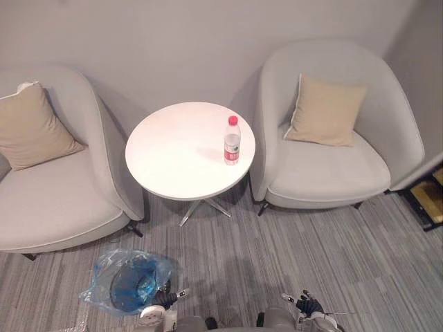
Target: Gather rubbish on tea table into small bin, then transfer packed bag to large trash can.
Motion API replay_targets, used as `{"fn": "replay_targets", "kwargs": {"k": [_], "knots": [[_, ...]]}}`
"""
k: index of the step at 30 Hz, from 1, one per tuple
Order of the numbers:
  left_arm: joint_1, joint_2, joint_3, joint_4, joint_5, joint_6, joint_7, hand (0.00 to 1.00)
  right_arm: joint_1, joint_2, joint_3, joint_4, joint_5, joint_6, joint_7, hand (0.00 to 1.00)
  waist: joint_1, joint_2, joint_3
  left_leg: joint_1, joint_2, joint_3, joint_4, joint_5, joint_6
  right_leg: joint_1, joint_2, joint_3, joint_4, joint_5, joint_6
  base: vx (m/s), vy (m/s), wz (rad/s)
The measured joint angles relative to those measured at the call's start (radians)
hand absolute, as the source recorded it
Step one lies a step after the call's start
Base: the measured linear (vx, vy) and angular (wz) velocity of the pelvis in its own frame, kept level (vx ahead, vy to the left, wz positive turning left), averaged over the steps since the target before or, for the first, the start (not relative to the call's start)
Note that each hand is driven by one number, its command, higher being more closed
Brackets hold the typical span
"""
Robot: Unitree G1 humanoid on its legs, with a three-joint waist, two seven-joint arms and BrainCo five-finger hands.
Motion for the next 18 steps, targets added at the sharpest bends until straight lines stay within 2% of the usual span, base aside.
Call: {"fn": "replay_targets", "kwargs": {"k": [1,2,3,4,5,7,9,10,12,14,15,16,17,18], "knots": [[0.004,0.002,0.0,-0.001,0.008,-0.001,0.0,0.0,0.0,0.003,0.001,-0.003,0.0,-0.001,-0.001,0.0,-0.006,-0.002,-0.002,0.012,0.015,-0.016,0.003,-0.008,-0.013,-0.011,0.036,0.043,-0.103,0.041,-0.002,0.4,-0.235,0.73],[0.009,0.013,0.001,-0.001,0.016,-0.001,-0.001,0.0,0.01,0.008,0.005,-0.001,-0.003,-0.001,-0.001,0.0,-0.009,-0.025,-0.015,0.016,0.008,-0.04,0.014,-0.031,-0.05,-0.003,0.047,0.102,-0.262,0.174,-0.005,0.35,-0.215,0.68],[0.004,0.012,0.005,0.007,0.017,0.0,0.001,0.0,0.012,0.007,-0.002,0.001,0.003,-0.001,0.002,0.0,-0.012,-0.028,-0.015,0.026,0.011,-0.059,0.02,-0.056,-0.075,-0.001,0.054,0.107,-0.254,0.23,-0.039,0.35,-0.21,0.47],[-0.001,-0.01,0.014,0.017,0.02,-0.001,0.002,0.0,0.009,-0.008,-0.003,0.004,-0.001,-0.001,-0.002,0.0,-0.006,0.011,-0.021,0.028,0.046,-0.069,0.029,-0.067,-0.08,0.015,0.077,0.087,-0.254,0.231,-0.051,0.33,-0.191,0.3],[0.001,-0.034,0.037,0.019,0.028,-0.001,0.001,0.0,0.01,-0.016,-0.013,0.008,0.0,0.0,-0.002,0.0,-0.007,0.035,-0.03,0.022,0.068,-0.084,0.039,-0.066,-0.081,0.03,0.086,0.06,-0.272,0.217,-0.067,0.31,-0.181,0.27],[-0.001,-0.049,0.049,0.019,0.039,0.0,0.001,0.0,0.009,-0.016,-0.03,0.005,0.003,-0.001,-0.004,0.0,-0.015,0.053,-0.024,0.02,0.088,-0.098,0.078,-0.062,-0.089,0.073,0.094,0.025,-0.292,0.194,-0.079,0.29,-0.192,0.5],[-0.004,-0.056,0.083,-0.002,0.046,0.0,-0.001,0.0,0.019,-0.014,-0.021,-0.004,0.003,0.0,-0.01,0.0,-0.012,0.046,-0.018,-0.054,0.098,-0.09,0.276,-0.057,-0.119,0.131,0.095,0.001,-0.321,0.172,-0.091,0.19,-0.144,0.53],[-0.001,-0.053,0.088,-0.022,0.046,-0.002,-0.001,0.0,0.022,-0.019,0.028,-0.046,0.003,0.014,-0.016,0.0,0.005,0.033,-0.01,-0.123,0.117,-0.07,0.417,-0.055,-0.153,0.154,0.089,-0.012,-0.333,0.16,-0.098,0.13,-0.094,0.31],[0.007,-0.043,0.083,-0.046,0.046,0.0,0.0,0.0,0.032,-0.025,0.108,-0.182,0.009,0.035,-0.01,0.0,0.007,0.04,-0.006,-0.208,0.16,0.003,0.513,-0.089,-0.145,0.187,0.088,-0.037,-0.346,0.145,-0.103,0.12,-0.051,0.25],[0.007,-0.045,0.076,-0.068,0.044,-0.001,-0.001,0.0,0.047,-0.03,0.117,-0.301,0.03,-0.026,-0.01,0.0,0.011,0.039,-0.005,-0.251,0.164,0.058,0.432,-0.106,-0.118,0.207,0.076,-0.035,-0.357,0.143,-0.099,0.13,0.033,0.07],[0.007,-0.043,0.063,-0.072,0.043,-0.004,-0.002,0.0,0.027,-0.03,0.097,-0.305,0.027,-0.065,-0.018,0.0,0.019,0.036,-0.006,-0.257,0.131,0.049,0.292,-0.083,-0.106,0.212,0.06,-0.03,-0.358,0.137,-0.083,0.12,0.084,0.0],[0.007,-0.043,0.056,-0.07,0.043,-0.003,-0.002,0.0,0.014,-0.036,0.084,-0.286,0.027,-0.069,-0.022,0.0,0.02,0.041,-0.008,-0.255,0.121,0.045,0.207,-0.046,-0.109,0.214,0.058,-0.026,-0.358,0.133,-0.074,0.14,0.126,-0.13],[0.01,-0.039,0.041,-0.067,0.043,-0.002,-0.004,0.0,-0.014,-0.047,0.07,-0.228,0.026,-0.074,-0.028,0.0,0.028,0.042,-0.01,-0.247,0.103,0.03,0.152,0.039,-0.124,0.217,0.056,-0.009,-0.357,0.128,-0.058,0.13,0.119,-0.18],[0.01,-0.034,0.031,-0.059,0.044,-0.002,-0.005,0.0,-0.026,-0.051,0.066,-0.182,0.025,-0.071,-0.031,0.0,0.028,0.039,-0.017,-0.223,0.086,0.034,0.12,0.048,-0.114,0.226,0.049,0.009,-0.366,0.133,-0.044,0.19,0.14,-0.14]]}}
